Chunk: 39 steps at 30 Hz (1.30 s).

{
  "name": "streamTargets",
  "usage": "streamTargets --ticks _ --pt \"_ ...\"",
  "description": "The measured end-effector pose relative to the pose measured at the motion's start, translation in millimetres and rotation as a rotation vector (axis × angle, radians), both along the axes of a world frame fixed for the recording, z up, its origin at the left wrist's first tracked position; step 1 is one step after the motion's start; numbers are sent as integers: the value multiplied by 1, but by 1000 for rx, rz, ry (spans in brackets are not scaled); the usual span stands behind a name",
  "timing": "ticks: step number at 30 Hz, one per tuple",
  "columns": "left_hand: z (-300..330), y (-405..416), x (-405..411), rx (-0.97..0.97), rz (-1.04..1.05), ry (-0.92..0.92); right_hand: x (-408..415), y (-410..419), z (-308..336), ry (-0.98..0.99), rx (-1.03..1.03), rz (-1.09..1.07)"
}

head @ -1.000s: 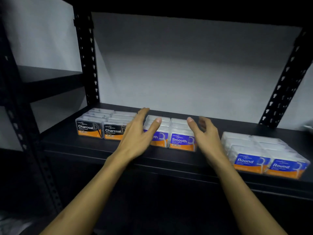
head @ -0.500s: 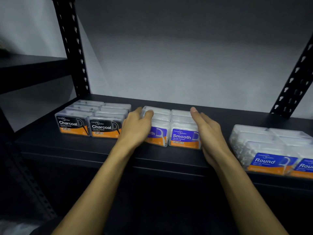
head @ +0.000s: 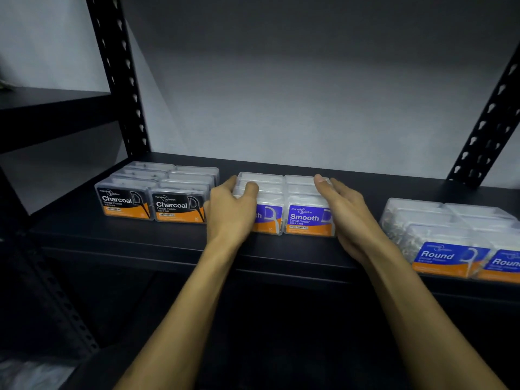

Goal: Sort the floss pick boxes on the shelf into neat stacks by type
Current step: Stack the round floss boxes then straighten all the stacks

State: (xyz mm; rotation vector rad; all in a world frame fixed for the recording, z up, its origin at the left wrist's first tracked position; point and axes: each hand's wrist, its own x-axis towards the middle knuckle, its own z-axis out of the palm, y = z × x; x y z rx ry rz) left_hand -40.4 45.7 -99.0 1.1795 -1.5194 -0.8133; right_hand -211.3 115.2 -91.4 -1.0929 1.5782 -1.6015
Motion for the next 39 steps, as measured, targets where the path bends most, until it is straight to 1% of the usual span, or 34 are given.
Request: streamTargets --ticks 5,11,15,24,35,39 --pt "-2 2 -2 -16 1 36 1 1 0 14 7 6" --pt "-2 10 1 2 -31 52 2 8 -1 -39 -5 14" --pt "-1 19 3 -8 -37 33 4 18 -3 -11 -14 9" --pt "-1 32 6 57 -35 91 6 33 -5 42 -3 -4" --pt "2 47 8 89 -56 72 9 50 -3 79 36 -21" --pt "3 48 9 116 -80 67 7 50 -2 52 44 -32"
